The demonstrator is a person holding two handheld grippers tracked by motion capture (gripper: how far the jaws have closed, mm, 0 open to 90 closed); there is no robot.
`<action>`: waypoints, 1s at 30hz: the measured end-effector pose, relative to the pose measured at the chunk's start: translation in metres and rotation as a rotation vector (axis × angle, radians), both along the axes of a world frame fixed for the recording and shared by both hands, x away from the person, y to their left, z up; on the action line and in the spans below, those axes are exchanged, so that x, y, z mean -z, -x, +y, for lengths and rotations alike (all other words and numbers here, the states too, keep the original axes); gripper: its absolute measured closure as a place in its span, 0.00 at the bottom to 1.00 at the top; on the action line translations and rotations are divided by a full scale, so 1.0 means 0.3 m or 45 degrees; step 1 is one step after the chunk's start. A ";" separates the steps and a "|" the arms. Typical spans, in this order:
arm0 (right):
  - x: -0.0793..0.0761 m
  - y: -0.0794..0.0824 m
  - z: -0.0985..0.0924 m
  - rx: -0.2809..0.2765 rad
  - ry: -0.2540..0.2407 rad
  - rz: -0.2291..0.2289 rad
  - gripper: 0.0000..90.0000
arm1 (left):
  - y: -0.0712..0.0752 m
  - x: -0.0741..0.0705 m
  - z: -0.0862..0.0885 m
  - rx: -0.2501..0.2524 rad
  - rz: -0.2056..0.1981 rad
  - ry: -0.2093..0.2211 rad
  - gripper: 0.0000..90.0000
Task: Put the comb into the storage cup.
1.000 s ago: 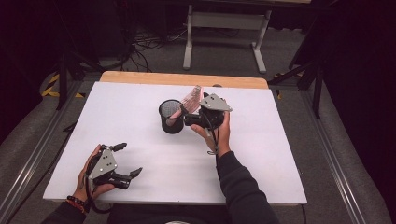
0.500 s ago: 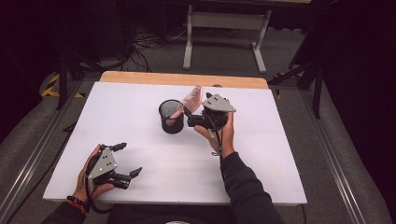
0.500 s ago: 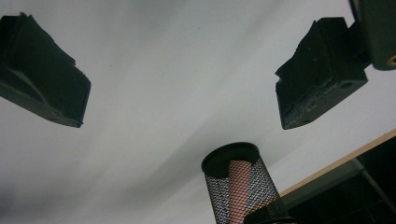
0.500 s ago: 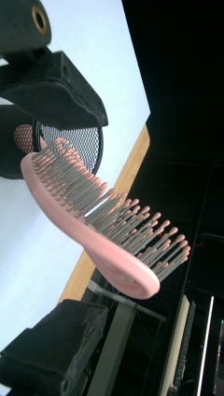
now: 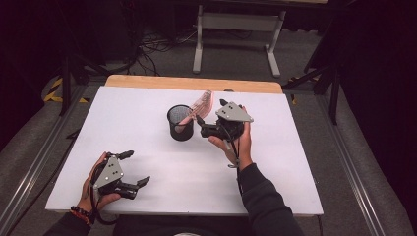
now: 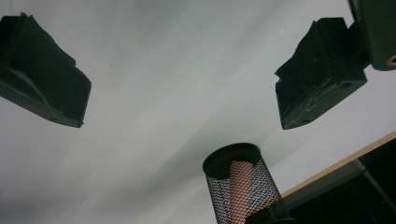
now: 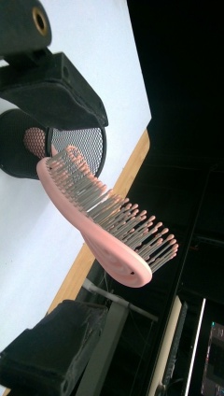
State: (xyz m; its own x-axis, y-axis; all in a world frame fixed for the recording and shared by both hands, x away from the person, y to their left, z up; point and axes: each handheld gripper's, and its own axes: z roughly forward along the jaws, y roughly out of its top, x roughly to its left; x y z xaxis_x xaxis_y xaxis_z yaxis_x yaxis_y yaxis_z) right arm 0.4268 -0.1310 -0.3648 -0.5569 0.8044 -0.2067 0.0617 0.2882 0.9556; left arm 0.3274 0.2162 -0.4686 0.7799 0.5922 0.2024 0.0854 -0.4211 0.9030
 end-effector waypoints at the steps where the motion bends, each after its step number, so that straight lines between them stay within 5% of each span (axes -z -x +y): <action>1: -0.001 0.003 -0.002 0.003 0.010 -0.005 0.10 | 0.000 0.000 0.000 0.000 0.000 0.000 0.05; 30: -0.004 0.092 -0.036 -0.054 0.082 -0.071 0.10 | 0.001 0.001 0.000 -0.002 -0.003 0.009 0.05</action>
